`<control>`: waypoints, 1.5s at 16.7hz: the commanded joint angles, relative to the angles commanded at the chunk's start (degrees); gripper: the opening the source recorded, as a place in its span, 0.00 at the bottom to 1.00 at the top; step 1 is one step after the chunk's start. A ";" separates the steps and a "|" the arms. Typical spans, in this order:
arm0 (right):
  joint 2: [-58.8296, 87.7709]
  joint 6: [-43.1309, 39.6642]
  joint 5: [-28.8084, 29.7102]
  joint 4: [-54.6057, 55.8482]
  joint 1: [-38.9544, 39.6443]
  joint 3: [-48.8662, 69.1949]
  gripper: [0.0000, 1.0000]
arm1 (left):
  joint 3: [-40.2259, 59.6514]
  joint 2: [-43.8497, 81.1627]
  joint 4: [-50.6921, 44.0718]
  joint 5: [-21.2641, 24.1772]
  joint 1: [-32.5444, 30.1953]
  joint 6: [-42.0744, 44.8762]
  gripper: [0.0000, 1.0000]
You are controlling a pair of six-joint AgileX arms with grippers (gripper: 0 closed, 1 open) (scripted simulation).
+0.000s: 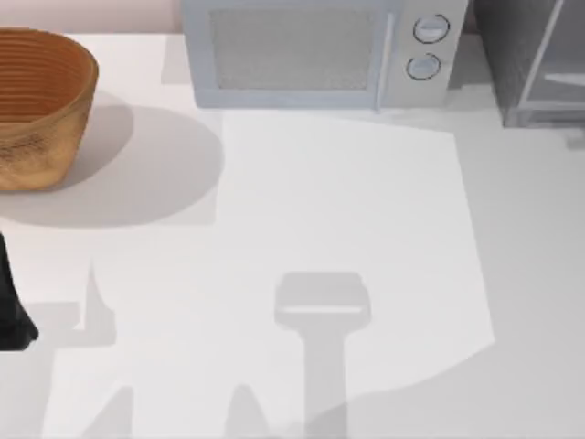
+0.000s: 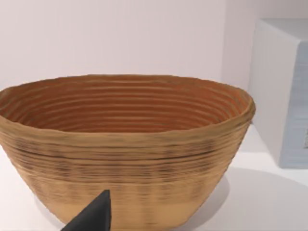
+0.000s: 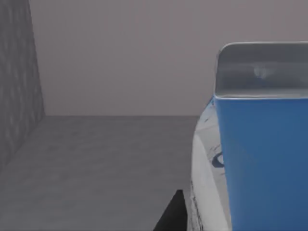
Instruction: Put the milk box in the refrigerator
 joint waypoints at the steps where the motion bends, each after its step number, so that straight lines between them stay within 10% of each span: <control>1: 0.28 -0.01 0.05 -0.19 0.02 0.53 0.00 | 0.00 0.00 0.00 0.00 0.00 0.00 1.00; 25: 13.54 -0.02 2.98 -18.06 2.63 31.65 0.00 | 0.00 0.00 0.00 0.00 0.00 0.00 1.00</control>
